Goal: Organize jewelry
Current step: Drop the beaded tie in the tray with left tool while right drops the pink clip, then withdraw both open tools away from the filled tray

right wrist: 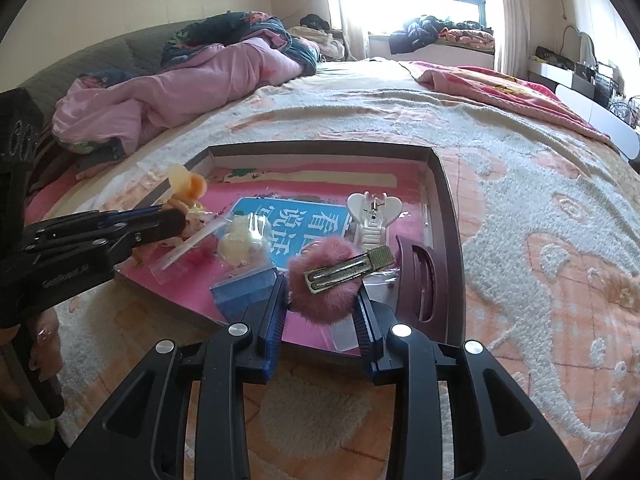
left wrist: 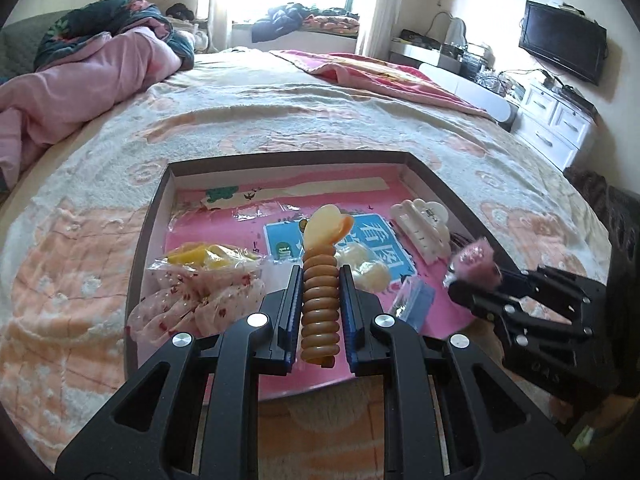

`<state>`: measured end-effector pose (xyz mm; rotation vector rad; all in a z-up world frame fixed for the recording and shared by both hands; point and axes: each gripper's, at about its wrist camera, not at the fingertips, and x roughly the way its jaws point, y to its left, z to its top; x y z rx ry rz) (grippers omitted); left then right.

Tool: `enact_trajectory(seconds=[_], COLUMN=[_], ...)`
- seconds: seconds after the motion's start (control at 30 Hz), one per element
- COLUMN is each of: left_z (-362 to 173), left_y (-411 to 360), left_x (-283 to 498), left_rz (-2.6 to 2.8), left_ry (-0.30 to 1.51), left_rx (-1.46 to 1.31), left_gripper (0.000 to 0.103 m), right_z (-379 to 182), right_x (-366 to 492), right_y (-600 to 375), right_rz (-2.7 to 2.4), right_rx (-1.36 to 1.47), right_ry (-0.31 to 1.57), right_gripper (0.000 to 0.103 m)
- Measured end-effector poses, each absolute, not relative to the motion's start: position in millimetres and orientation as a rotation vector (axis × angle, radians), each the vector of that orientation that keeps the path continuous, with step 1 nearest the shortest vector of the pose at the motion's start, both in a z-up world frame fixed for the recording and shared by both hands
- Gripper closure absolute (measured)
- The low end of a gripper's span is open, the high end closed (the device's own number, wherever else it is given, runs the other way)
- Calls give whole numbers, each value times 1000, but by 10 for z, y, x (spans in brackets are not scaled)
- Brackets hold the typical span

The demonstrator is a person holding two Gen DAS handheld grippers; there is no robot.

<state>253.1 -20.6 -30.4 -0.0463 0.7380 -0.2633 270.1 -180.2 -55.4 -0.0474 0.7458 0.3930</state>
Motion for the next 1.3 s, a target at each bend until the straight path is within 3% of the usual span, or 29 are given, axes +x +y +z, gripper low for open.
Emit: enact_trajectory(seconds=[0.23,0.4,0.87,0.93,0.97,1.13,1.23,1.3], left_z=[-351,-387,-401,-383,-372,-282,-217,-160], left_y=[-229,-182,-144,-136,-129,-125,-105,-86], left_x=[2644,2718,2673,2643,2622,2469,2327,2201], left_rz=[-254,-248,-237,-240,-242,-247,-244,-237], left_ry=[747,767,778,774,771,744,714,683], left_rx=[-62,-83,-98,-101,-102,-97,-103,-107], left_gripper=[92,92,91,84,76,59,43,27], right_z=[-576,-595,-474,-451,-435,-344,-272,-221], right_x=[2769,2847,2580,2546,2523,2415,2311,2205], right_y=[-1819,-1779,-1839,-1875,-1896,-2060,-2123,-2137], right_rz=[389,398,388,371,360,307,282,267], right_rx=[-39,-54,-69,-65,-57,-9,2,-3], right_ry=[754,772,694,680,672,642,614,585], right_gripper=[71,65,27,21,19,11,8,7])
